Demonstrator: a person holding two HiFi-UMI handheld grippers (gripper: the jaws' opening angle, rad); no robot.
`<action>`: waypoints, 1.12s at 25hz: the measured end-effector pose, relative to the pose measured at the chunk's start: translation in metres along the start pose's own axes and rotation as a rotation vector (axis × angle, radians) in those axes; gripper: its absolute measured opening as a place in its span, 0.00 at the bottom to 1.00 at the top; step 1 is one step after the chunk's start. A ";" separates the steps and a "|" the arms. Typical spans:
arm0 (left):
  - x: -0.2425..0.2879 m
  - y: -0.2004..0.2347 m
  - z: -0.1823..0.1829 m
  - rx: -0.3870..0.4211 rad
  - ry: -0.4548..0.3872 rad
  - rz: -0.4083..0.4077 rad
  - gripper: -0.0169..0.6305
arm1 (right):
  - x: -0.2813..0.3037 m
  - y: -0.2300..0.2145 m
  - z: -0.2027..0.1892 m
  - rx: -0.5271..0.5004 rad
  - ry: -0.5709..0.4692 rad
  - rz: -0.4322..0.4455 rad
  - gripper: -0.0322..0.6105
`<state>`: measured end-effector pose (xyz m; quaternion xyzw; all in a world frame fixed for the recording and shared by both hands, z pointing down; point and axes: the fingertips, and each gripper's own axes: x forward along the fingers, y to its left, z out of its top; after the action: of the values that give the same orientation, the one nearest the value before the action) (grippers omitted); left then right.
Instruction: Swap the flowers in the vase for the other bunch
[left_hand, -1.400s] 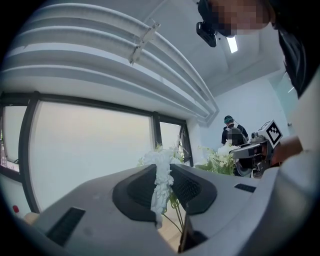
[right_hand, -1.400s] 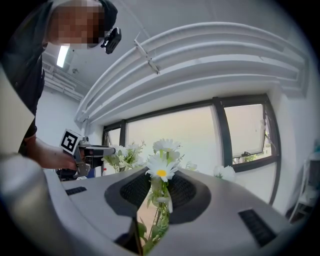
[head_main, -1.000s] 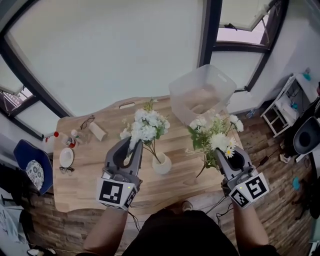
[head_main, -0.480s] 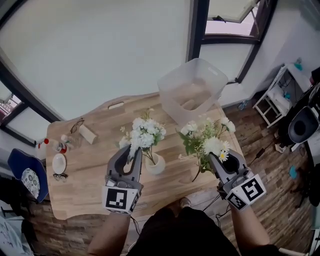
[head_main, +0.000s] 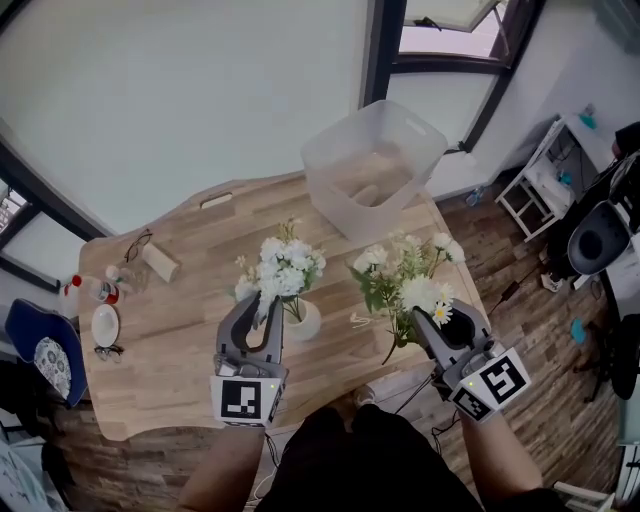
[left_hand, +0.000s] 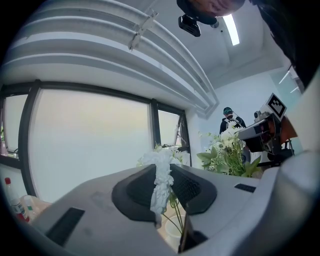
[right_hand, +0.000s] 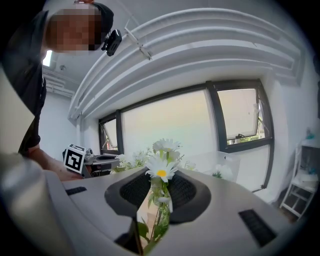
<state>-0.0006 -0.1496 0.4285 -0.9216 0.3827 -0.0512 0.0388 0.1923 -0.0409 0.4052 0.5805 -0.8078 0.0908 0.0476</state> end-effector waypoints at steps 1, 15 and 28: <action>0.001 -0.001 -0.002 -0.004 -0.001 -0.004 0.15 | -0.001 -0.001 0.000 0.001 0.003 -0.004 0.23; 0.000 -0.011 -0.041 0.008 0.074 -0.030 0.15 | -0.006 -0.001 0.007 0.000 0.003 -0.024 0.23; -0.009 -0.024 -0.048 0.000 0.110 -0.038 0.25 | -0.002 0.001 0.016 -0.015 -0.029 0.018 0.23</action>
<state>0.0042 -0.1282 0.4780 -0.9246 0.3665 -0.1028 0.0169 0.1923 -0.0417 0.3893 0.5742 -0.8141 0.0769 0.0392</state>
